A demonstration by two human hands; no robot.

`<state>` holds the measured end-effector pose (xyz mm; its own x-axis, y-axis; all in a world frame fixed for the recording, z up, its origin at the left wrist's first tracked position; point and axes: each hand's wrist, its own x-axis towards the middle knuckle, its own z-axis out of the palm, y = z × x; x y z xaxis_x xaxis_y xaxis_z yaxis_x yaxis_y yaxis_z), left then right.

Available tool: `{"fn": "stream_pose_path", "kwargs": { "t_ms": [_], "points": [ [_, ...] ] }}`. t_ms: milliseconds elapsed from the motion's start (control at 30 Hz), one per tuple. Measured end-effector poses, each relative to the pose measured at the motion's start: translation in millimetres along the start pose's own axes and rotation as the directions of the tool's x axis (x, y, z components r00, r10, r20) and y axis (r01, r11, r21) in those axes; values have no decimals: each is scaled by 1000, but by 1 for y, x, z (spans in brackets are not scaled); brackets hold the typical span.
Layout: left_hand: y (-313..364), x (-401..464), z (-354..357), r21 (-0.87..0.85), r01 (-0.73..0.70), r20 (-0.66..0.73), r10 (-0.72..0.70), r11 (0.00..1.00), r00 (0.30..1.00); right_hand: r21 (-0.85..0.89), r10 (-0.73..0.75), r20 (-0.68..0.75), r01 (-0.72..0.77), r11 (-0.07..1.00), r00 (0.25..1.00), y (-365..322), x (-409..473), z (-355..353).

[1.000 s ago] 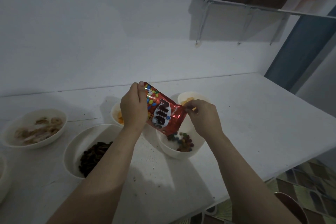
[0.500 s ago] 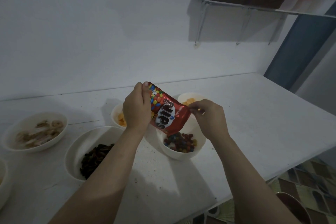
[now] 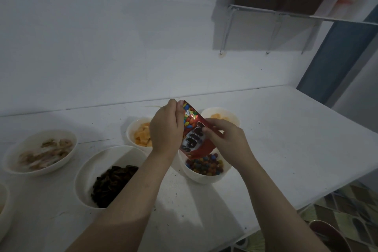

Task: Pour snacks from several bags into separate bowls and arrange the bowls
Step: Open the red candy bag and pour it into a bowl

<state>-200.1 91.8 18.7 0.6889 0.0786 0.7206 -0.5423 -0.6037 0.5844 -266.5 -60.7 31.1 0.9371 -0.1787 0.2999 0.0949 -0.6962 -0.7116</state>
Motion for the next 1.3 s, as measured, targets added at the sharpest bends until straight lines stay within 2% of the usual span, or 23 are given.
{"fn": "stream_pose_path", "kwargs": {
  "t_ms": [233, 333, 400, 467, 533, 567, 600, 633, 767, 867, 967, 1033, 1133, 1233, 1300],
  "points": [
    [11, -4, 1, -86, -126, -14, 126, 988, 992, 255, 88, -60, -70, 965, 994, -6, 8, 12],
    [2, -9, 4, -7, -97, 8, 97, 995, 995, 359, 179, -108, -130, 924, 978, 4, 2, 11],
    [-4, -15, 9, -36, 40, 86, -37, 999, 996, 444, 249, -124, -171, 880, 960, 13, -2, 10],
    [-6, -20, 12, -224, 261, 262, -200, 939, 944, 550, 315, -111, -206, 810, 942, 18, -7, 9],
    [3, -22, 9, -430, 557, 521, -309, 710, 796, 606, 339, -99, -213, 766, 936, 20, -11, 8],
    [7, -23, 10, -469, 655, 620, -308, 593, 722, 621, 340, -95, -211, 755, 936, 20, -13, 8],
    [9, -22, 11, -477, 700, 668, -298, 532, 682, 634, 344, -95, -209, 745, 934, 21, -14, 9],
    [11, -22, 13, -480, 708, 677, -294, 518, 674, 647, 351, -102, -206, 735, 931, 21, -15, 10],
    [12, -16, 20, -509, 656, 635, -272, 557, 723, 657, 371, -155, -186, 731, 916, 27, -15, 12],
    [15, -13, 21, -515, 648, 638, -253, 561, 727, 658, 376, -35, -263, 706, 926, 25, -15, 13],
    [17, -14, 23, -508, 652, 642, -257, 563, 723, 700, 374, -41, -241, 673, 926, 27, -15, 11],
    [16, -15, 24, -508, 657, 646, -258, 557, 718, 712, 357, 10, -257, 653, 934, 29, -15, 8],
    [14, -13, 24, -523, 660, 644, -257, 540, 721, 693, 333, -18, -228, 684, 943, 31, -15, 4],
    [11, -8, 23, -535, 658, 642, -251, 530, 724, 704, 319, 33, -248, 665, 947, 31, -14, 1],
    [10, -6, 22, -548, 655, 648, -231, 520, 726, 721, 311, 0, -216, 658, 950, 30, -12, -1]
  ]
}}
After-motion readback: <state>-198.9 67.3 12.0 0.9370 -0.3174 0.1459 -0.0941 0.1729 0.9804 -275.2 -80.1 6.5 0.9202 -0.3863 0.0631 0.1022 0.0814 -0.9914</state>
